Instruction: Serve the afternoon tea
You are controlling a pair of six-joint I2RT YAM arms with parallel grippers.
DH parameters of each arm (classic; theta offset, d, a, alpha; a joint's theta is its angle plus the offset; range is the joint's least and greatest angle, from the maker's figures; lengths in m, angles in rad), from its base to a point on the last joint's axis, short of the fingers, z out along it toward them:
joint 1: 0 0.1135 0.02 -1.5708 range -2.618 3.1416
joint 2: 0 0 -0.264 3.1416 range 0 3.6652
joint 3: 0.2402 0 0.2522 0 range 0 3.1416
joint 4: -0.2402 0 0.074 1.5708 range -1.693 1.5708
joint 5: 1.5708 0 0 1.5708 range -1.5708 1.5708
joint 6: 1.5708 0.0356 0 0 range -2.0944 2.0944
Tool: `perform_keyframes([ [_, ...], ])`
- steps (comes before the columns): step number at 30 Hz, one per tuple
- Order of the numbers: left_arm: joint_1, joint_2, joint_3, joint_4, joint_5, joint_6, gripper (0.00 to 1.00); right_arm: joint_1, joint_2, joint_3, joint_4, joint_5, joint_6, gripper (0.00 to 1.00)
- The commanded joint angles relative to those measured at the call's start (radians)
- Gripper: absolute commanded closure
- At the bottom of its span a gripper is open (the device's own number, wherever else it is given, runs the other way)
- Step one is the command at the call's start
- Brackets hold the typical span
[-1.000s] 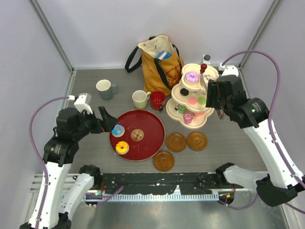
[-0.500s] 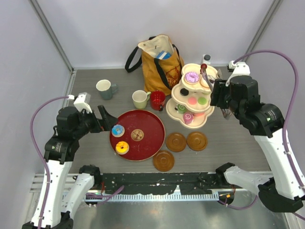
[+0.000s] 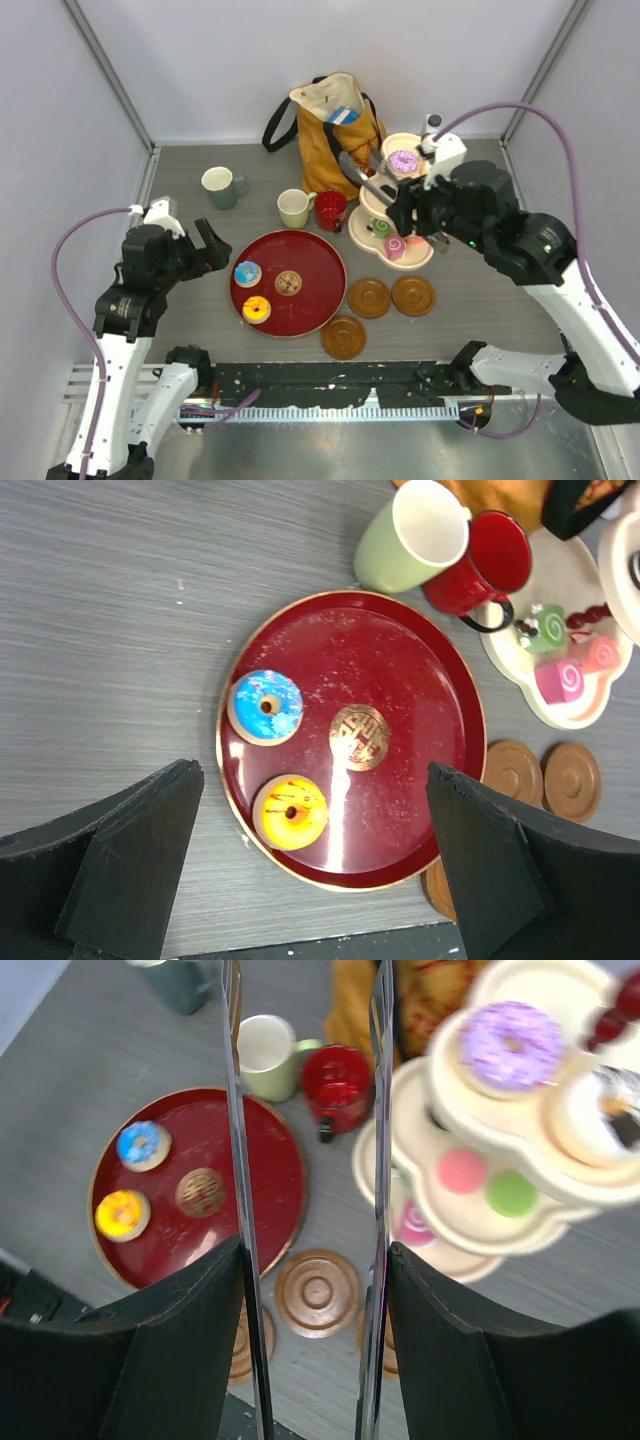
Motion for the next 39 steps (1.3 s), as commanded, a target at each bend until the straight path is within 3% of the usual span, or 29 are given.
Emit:
perform_keyframes([
  [1,0.005,-0.035,-0.002,-0.017,-0.120,-0.022,0.00,0.159,0.094,0.028,0.135,0.029,-0.025,0.39],
  [9,0.007,-0.090,-0.030,-0.069,-0.247,-0.051,0.00,0.326,0.319,-0.078,0.310,-0.044,-0.034,0.39],
  [14,0.005,-0.110,-0.030,-0.080,-0.303,-0.079,0.00,0.394,0.461,-0.060,0.359,-0.095,-0.043,0.39],
  [17,0.007,-0.124,-0.024,-0.103,-0.382,-0.110,0.01,0.426,0.565,-0.028,0.356,-0.106,-0.058,0.39],
  [24,0.007,-0.176,-0.031,-0.103,-0.427,-0.133,0.00,0.486,0.740,0.076,0.284,-0.072,-0.109,0.38],
  [39,0.007,-0.191,-0.034,-0.098,-0.432,-0.136,0.00,0.502,0.828,0.107,0.217,0.020,-0.104,0.33],
])
